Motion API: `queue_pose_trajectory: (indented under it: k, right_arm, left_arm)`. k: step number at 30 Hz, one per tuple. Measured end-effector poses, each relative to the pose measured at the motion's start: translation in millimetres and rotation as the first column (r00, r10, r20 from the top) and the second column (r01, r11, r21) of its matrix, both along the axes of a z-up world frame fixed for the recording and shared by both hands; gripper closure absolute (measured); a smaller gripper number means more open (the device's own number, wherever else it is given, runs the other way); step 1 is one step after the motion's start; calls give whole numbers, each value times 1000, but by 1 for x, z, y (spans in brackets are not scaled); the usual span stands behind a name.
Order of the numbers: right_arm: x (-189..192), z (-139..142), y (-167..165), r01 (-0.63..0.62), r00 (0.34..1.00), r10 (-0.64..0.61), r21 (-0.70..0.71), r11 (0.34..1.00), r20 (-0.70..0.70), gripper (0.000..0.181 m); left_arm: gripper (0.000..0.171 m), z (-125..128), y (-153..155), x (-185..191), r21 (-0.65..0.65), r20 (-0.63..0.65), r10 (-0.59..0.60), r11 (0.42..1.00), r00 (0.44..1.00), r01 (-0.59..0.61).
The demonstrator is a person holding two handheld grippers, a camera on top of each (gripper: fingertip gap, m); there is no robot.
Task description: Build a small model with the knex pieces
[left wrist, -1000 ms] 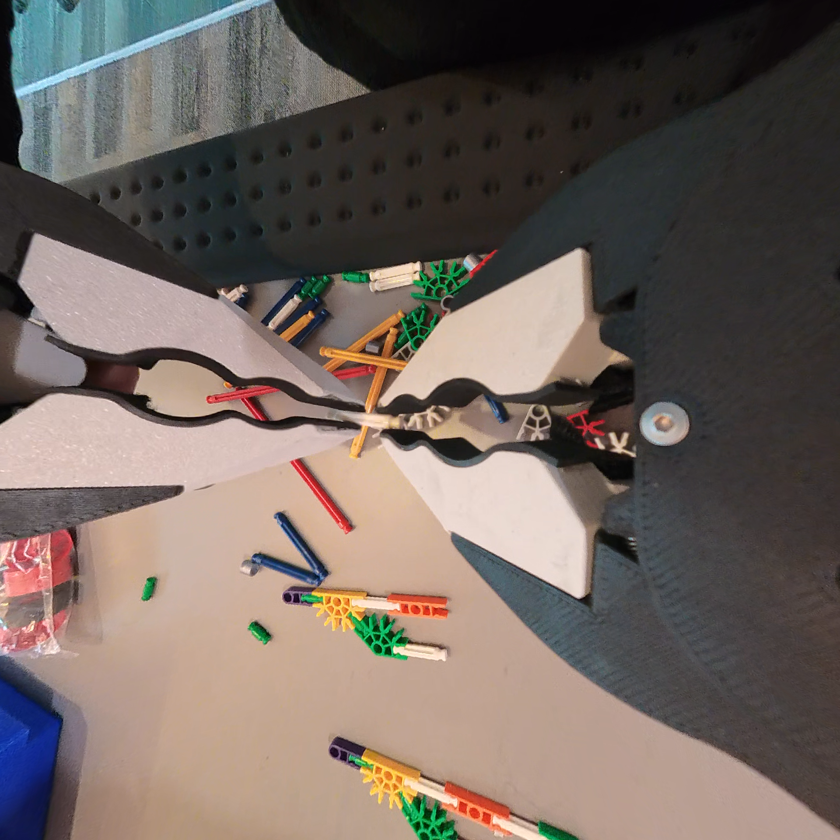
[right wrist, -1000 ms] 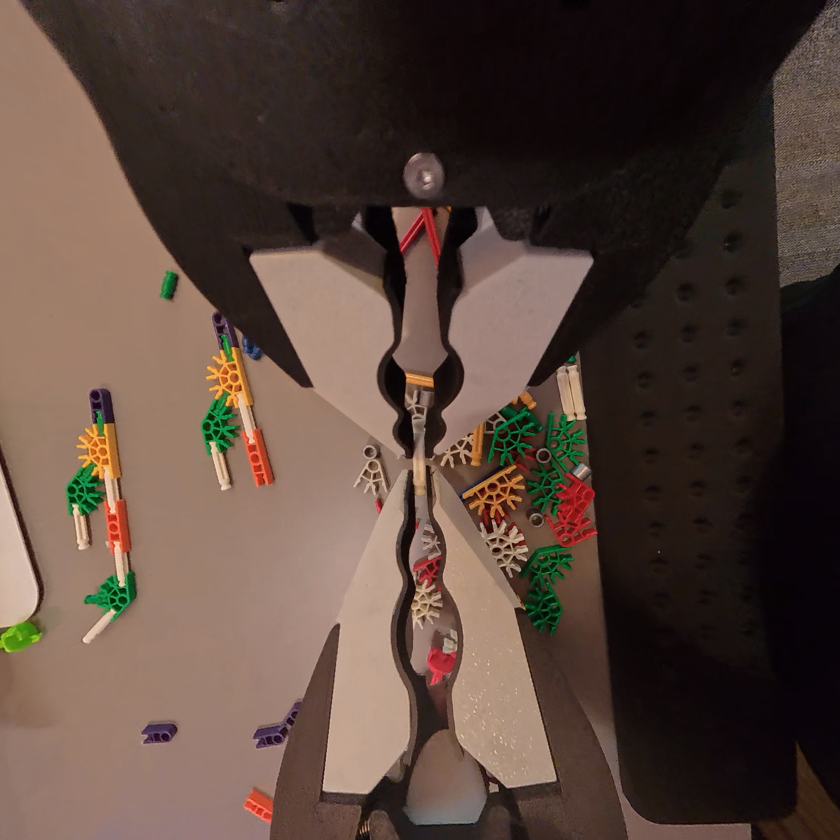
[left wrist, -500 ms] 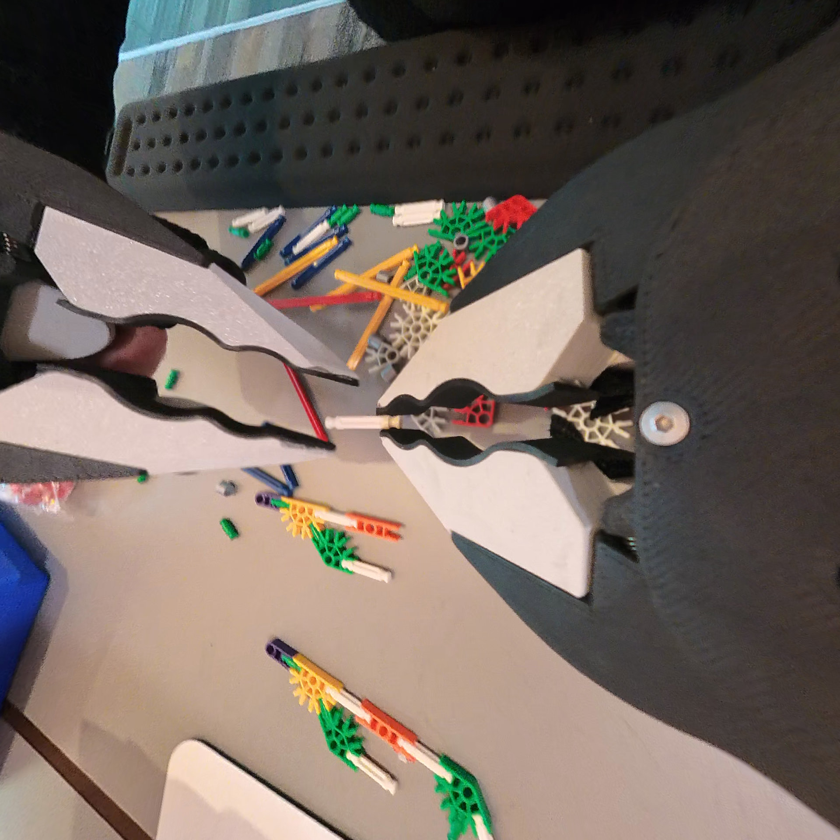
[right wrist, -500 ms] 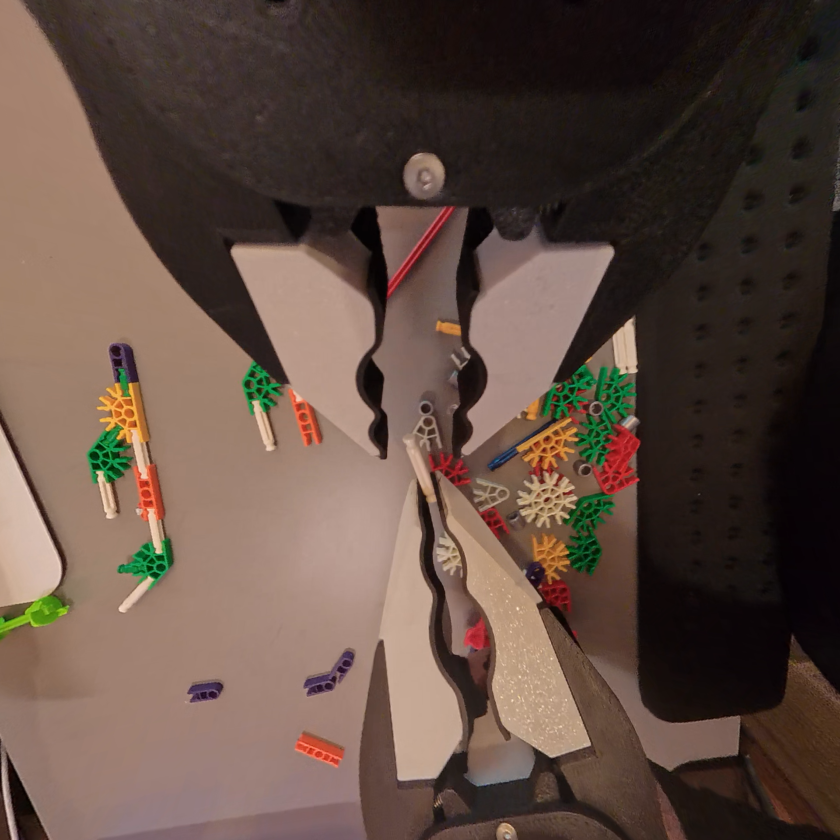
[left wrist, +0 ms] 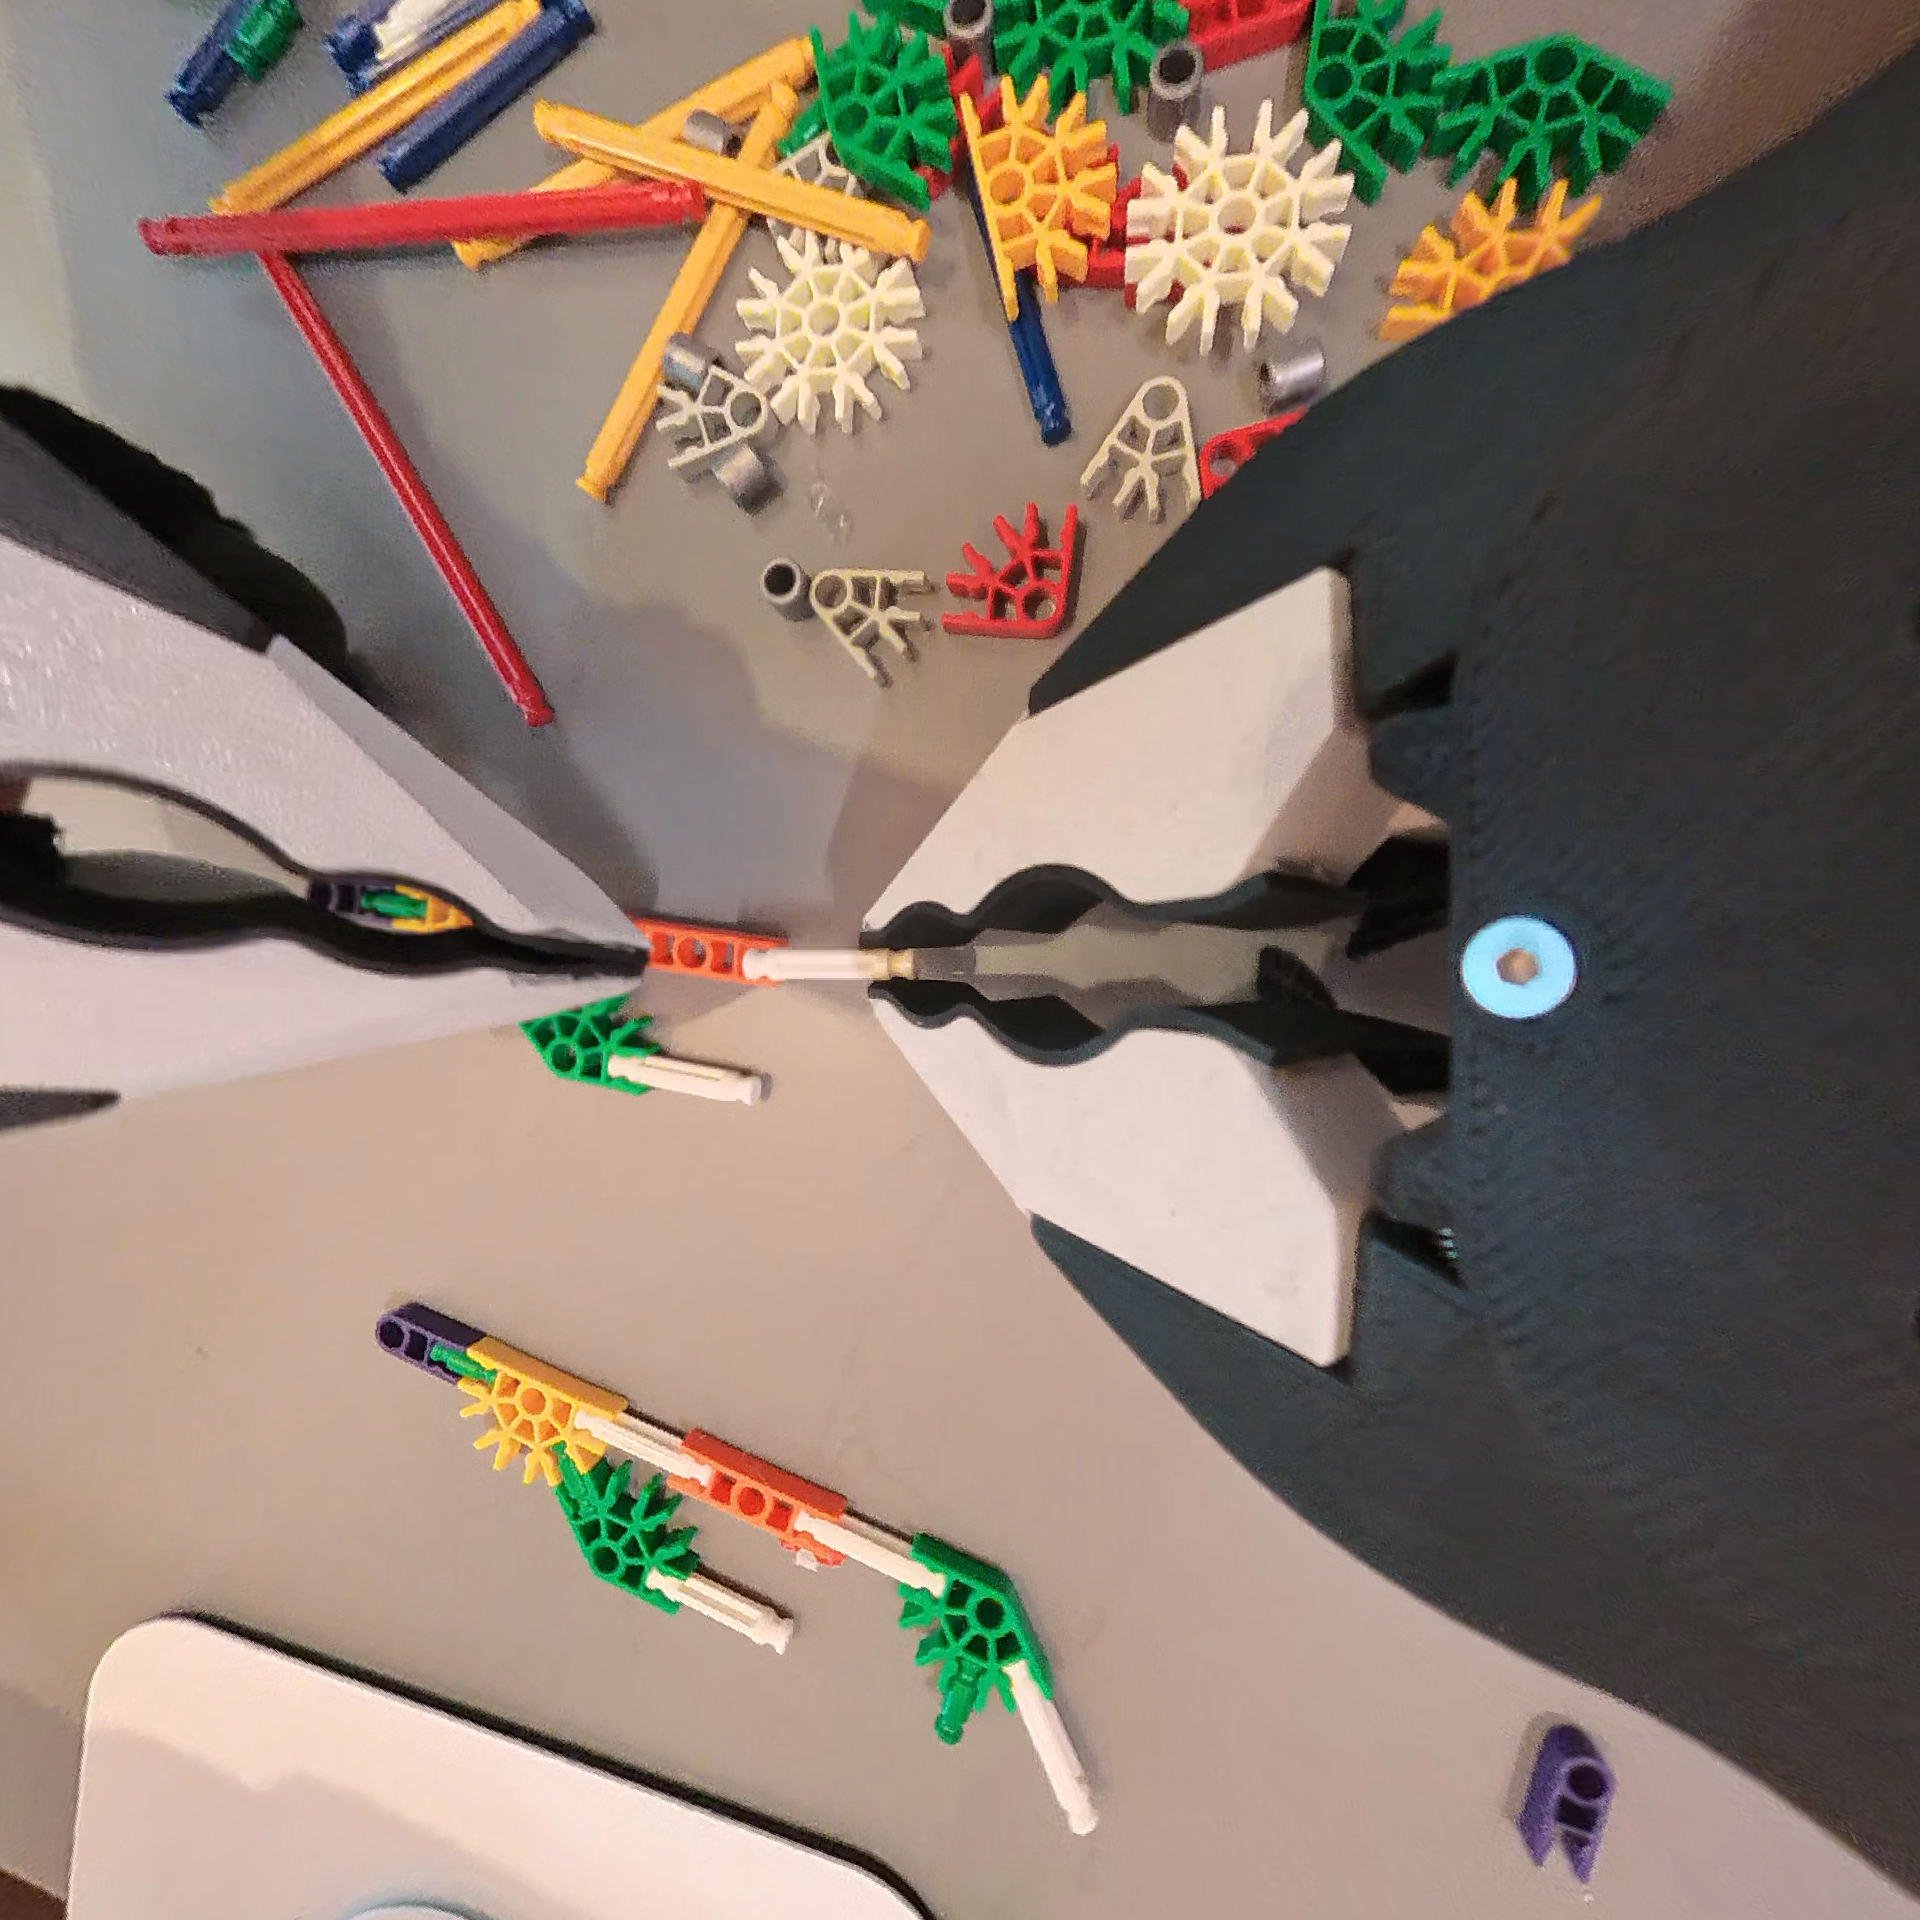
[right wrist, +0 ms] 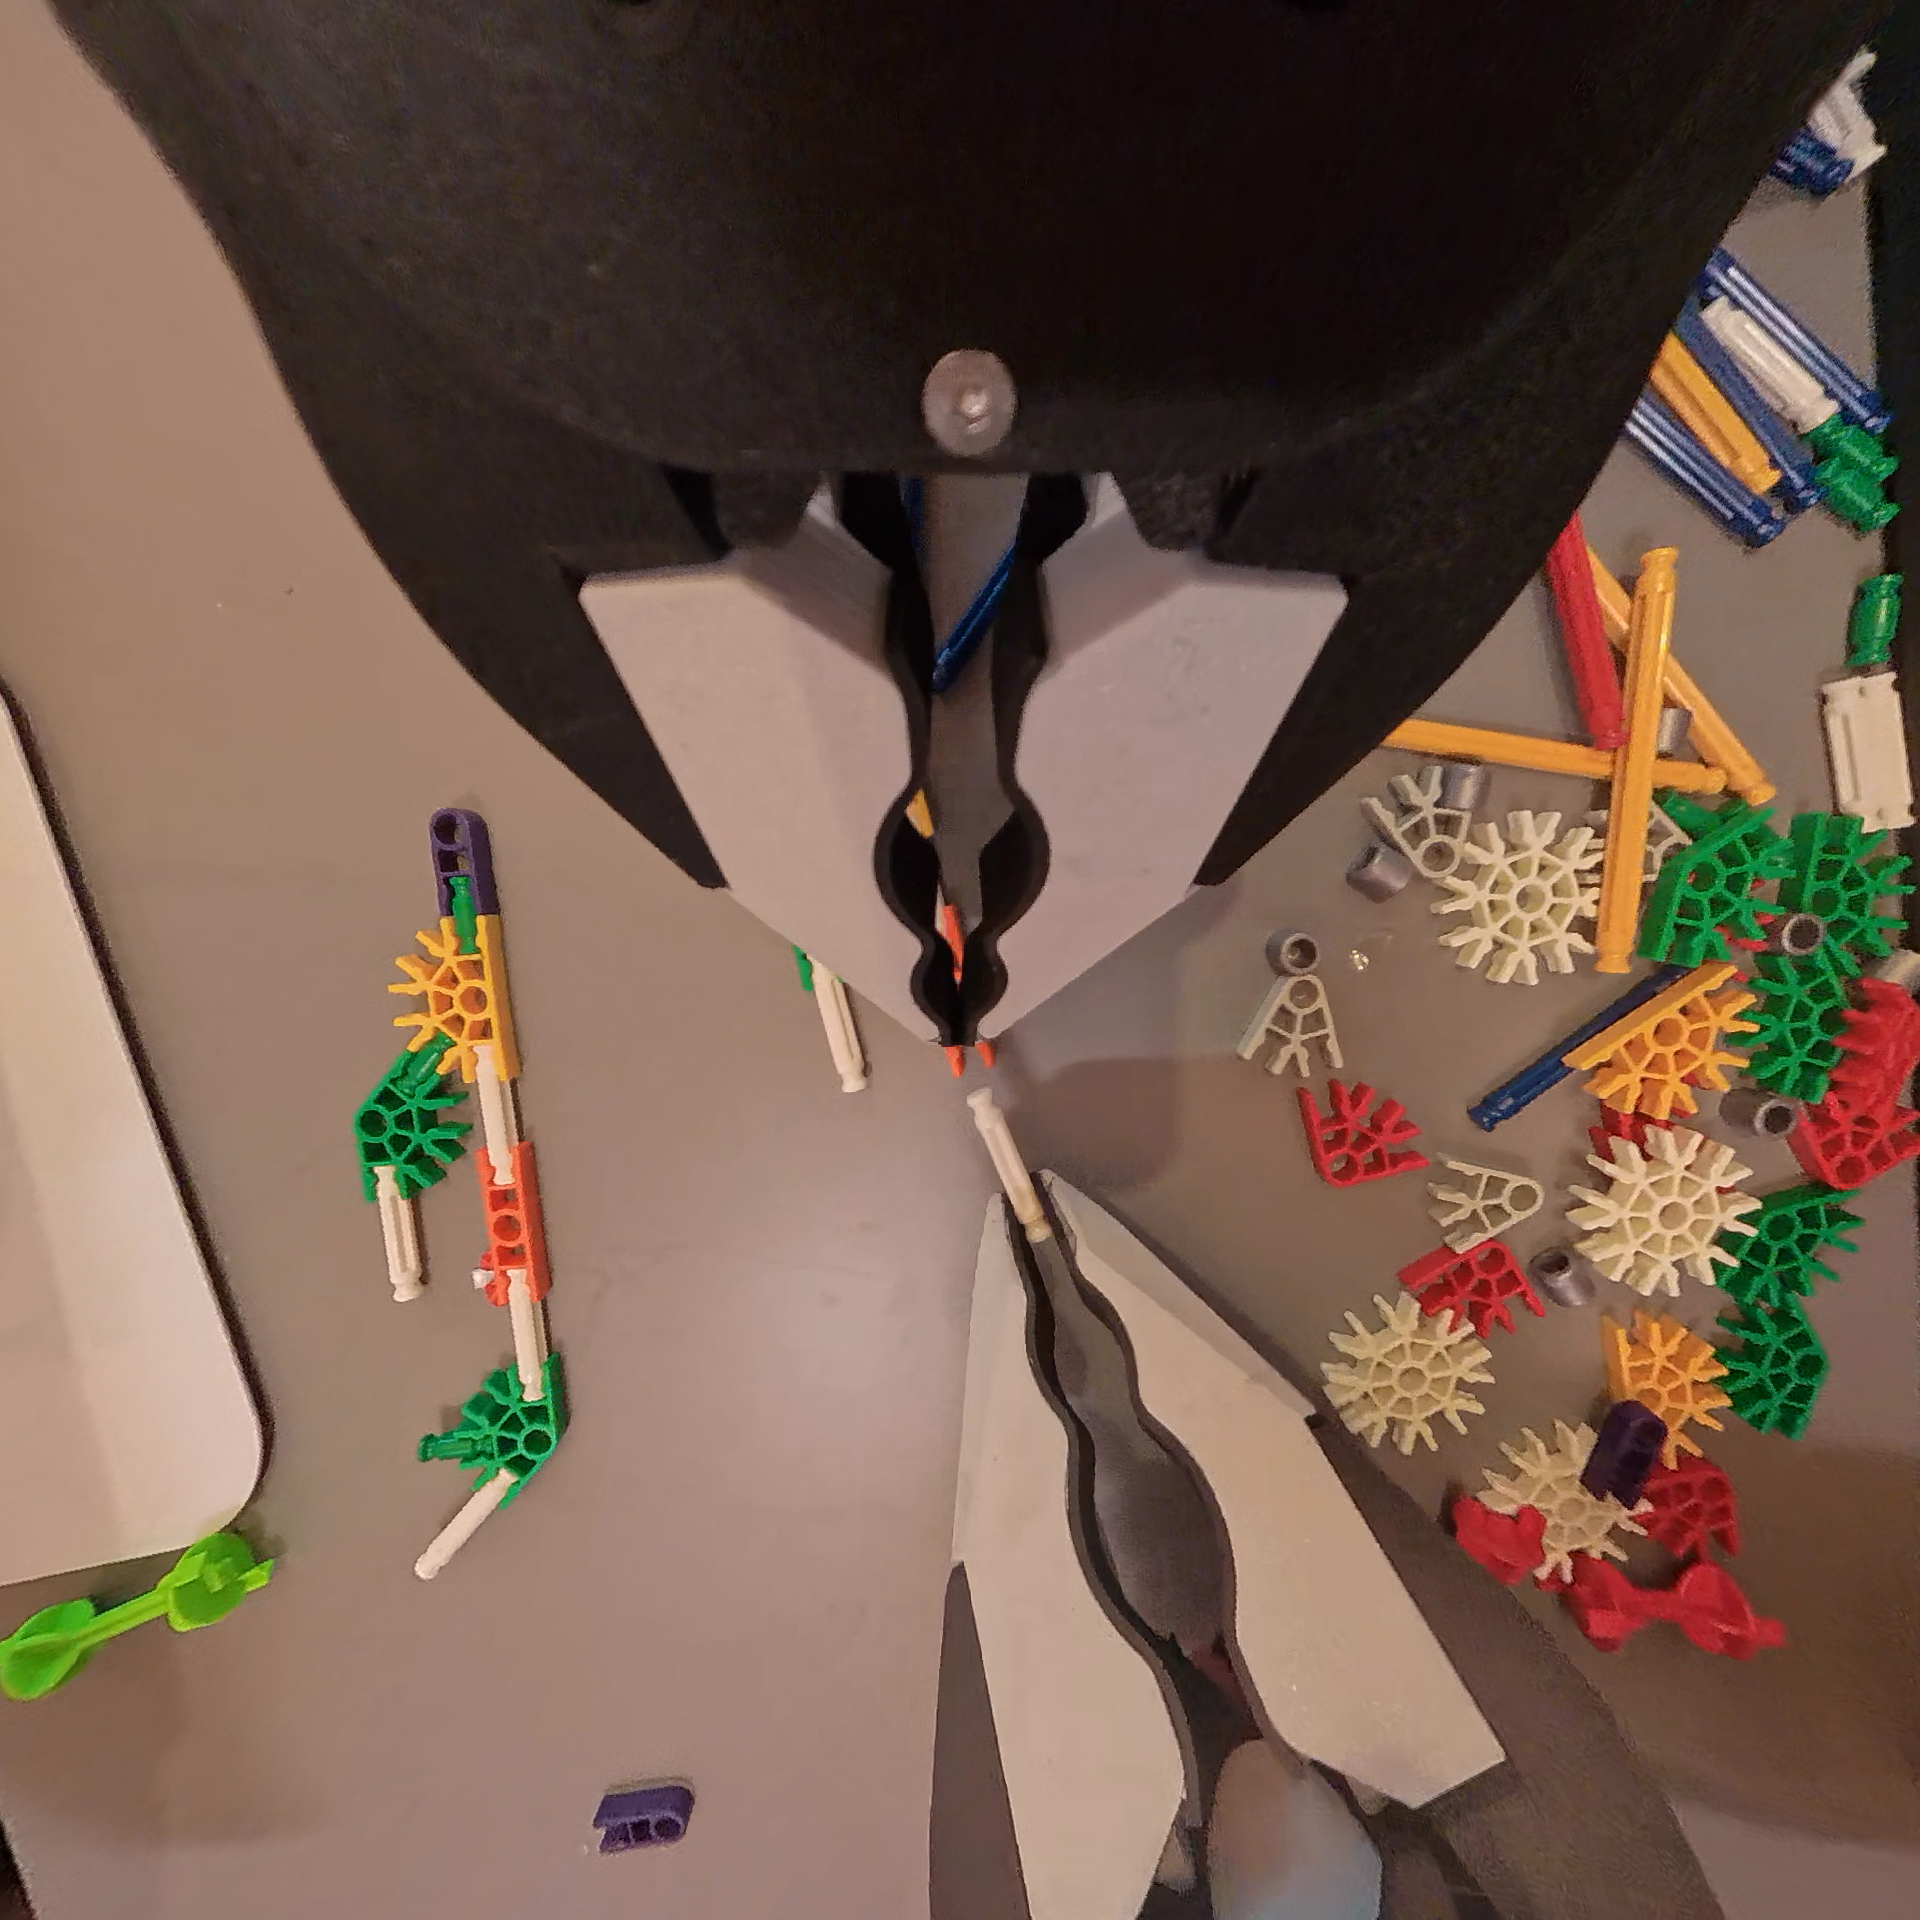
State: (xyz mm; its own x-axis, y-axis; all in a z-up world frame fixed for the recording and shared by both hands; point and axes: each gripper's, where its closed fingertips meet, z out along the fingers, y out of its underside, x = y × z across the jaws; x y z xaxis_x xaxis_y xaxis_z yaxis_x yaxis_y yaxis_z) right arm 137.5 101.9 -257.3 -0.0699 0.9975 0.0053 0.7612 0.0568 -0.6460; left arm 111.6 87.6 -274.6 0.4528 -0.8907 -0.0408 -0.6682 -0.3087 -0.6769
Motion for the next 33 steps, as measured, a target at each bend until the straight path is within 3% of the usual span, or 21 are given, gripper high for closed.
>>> queue_pose_trajectory:
  k: [33]
  right_arm:
    - [-7,-23,-2,1,997,4,-68,998,75,181]
  left_arm:
    - [168,-14,7,7,17,-109,-135,990,985,137]
